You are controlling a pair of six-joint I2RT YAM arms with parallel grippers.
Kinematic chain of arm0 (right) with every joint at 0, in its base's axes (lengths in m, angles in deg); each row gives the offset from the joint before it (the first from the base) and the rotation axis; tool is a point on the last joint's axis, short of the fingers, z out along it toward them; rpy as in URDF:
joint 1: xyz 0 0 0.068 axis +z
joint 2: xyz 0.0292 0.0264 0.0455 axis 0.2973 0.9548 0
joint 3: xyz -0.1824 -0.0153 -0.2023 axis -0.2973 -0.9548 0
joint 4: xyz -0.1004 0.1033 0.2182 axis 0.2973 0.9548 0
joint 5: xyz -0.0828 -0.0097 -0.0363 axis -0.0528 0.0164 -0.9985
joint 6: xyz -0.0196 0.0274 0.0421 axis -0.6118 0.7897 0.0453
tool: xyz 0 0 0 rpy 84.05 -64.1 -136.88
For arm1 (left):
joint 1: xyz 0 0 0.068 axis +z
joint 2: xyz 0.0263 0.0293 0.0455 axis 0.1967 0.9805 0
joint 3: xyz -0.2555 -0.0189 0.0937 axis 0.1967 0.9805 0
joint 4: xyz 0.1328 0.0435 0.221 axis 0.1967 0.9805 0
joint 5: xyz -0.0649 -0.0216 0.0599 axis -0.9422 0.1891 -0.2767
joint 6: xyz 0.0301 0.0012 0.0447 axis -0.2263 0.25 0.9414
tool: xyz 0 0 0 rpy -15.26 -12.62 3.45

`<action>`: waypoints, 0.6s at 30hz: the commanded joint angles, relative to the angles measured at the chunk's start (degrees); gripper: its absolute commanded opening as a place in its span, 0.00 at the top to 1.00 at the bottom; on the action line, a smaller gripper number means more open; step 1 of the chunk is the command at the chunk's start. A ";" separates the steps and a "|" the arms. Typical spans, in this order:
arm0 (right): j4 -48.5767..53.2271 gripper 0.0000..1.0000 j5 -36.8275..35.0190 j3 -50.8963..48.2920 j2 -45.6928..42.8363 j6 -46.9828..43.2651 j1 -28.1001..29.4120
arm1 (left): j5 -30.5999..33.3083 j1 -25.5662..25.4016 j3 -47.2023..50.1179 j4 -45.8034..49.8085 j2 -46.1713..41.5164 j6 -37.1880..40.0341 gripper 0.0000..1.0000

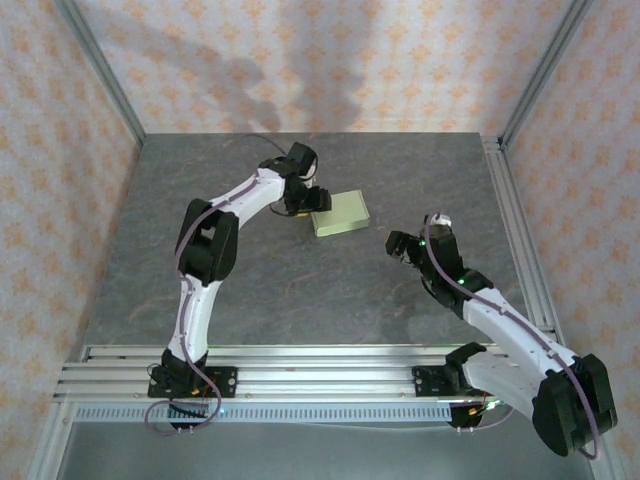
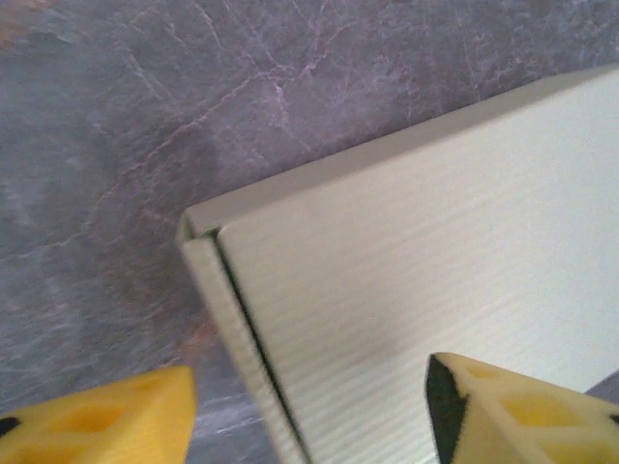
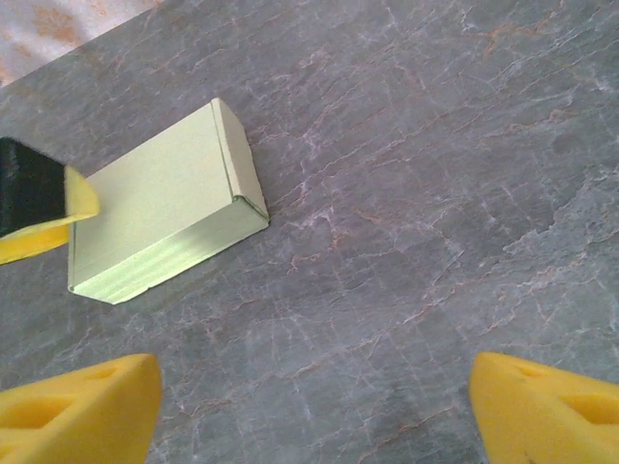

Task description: Fold the paper box

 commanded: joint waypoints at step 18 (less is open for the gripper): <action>-29.64 0.00 -12.17 -3.08 15.01 -26.40 -12.80 | 42.85 1.35 62.55 -45.09 -53.25 19.63 0.00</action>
